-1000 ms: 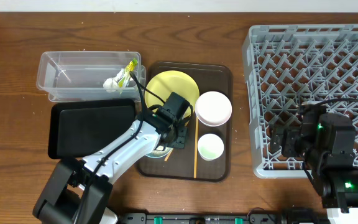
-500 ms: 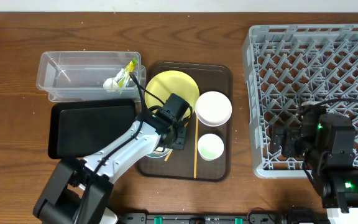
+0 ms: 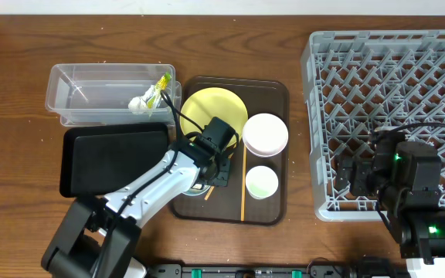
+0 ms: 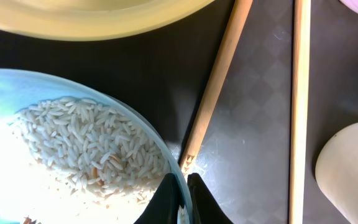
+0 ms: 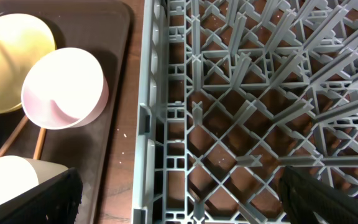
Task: Sort waste into correct bins and load items into the dishwasher rack
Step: 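Lift the blue bowl over the black tray with the left gripper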
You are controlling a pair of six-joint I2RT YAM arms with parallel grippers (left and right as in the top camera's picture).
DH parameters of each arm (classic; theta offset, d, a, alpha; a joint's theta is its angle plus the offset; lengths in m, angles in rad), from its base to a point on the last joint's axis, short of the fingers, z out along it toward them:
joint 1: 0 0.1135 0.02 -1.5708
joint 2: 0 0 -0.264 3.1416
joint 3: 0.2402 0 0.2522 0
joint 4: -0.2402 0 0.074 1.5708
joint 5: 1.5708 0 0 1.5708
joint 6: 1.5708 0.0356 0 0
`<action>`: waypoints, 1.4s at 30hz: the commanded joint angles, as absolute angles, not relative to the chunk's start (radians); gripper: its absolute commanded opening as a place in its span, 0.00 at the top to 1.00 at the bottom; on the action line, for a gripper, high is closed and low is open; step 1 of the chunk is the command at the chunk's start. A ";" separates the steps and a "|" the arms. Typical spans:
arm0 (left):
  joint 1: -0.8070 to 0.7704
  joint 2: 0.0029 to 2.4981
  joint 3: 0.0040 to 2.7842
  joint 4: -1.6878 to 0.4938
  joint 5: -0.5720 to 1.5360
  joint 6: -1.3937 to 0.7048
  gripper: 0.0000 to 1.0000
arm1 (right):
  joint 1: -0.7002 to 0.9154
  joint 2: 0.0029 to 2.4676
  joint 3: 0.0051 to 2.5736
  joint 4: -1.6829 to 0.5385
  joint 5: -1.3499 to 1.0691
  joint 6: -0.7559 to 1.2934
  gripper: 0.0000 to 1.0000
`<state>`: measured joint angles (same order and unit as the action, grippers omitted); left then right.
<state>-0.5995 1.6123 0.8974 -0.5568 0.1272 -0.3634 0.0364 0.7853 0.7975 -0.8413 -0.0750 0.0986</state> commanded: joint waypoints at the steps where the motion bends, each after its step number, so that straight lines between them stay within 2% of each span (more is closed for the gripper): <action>1: -0.602 1.584 0.919 -0.580 0.149 -0.356 0.94 | 0.044 0.784 0.816 -0.842 -0.080 0.100 0.01; 12: -0.581 1.404 0.969 -0.697 0.149 -0.281 0.94 | 0.044 0.784 0.816 -0.842 -0.080 0.101 0.01; 18: -0.455 1.303 0.969 -0.770 0.173 -0.206 0.94 | 0.044 0.784 0.816 -0.843 -0.080 0.100 0.01; 24: -0.202 1.266 0.969 -0.773 0.404 -0.073 0.94 | 0.044 0.784 0.816 -0.843 -0.080 0.101 0.01; 33: 0.163 1.359 0.967 -0.775 0.778 0.041 0.94 | 0.044 0.784 0.816 -0.855 -0.080 0.101 0.01; 42: 0.384 1.564 0.965 -0.774 1.174 0.135 0.94 | 0.044 0.784 0.816 -0.857 -0.080 0.100 0.01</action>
<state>0.3401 1.5227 0.9436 -0.7704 0.9649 0.0841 0.0364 0.7853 0.7975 -0.8539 -0.0750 0.0986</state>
